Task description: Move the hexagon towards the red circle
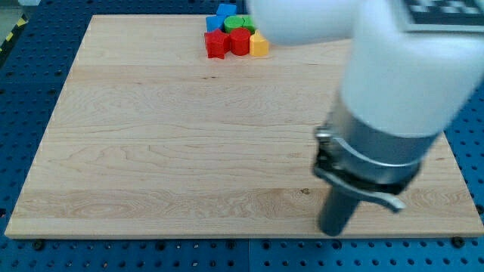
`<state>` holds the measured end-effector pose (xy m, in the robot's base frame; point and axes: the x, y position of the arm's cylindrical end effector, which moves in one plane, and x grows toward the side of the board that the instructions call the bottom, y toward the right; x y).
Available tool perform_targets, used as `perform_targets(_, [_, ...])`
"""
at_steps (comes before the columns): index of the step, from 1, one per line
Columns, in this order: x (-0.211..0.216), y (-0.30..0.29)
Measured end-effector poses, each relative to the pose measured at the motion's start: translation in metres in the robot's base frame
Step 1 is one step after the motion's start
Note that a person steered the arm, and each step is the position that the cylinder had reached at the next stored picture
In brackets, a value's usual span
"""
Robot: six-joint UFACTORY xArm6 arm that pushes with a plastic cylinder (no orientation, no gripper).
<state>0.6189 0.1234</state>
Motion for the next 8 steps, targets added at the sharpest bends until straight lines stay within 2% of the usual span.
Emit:
perform_targets(1, [-0.001, 0.021])
perform_targets(8, [-0.151, -0.007])
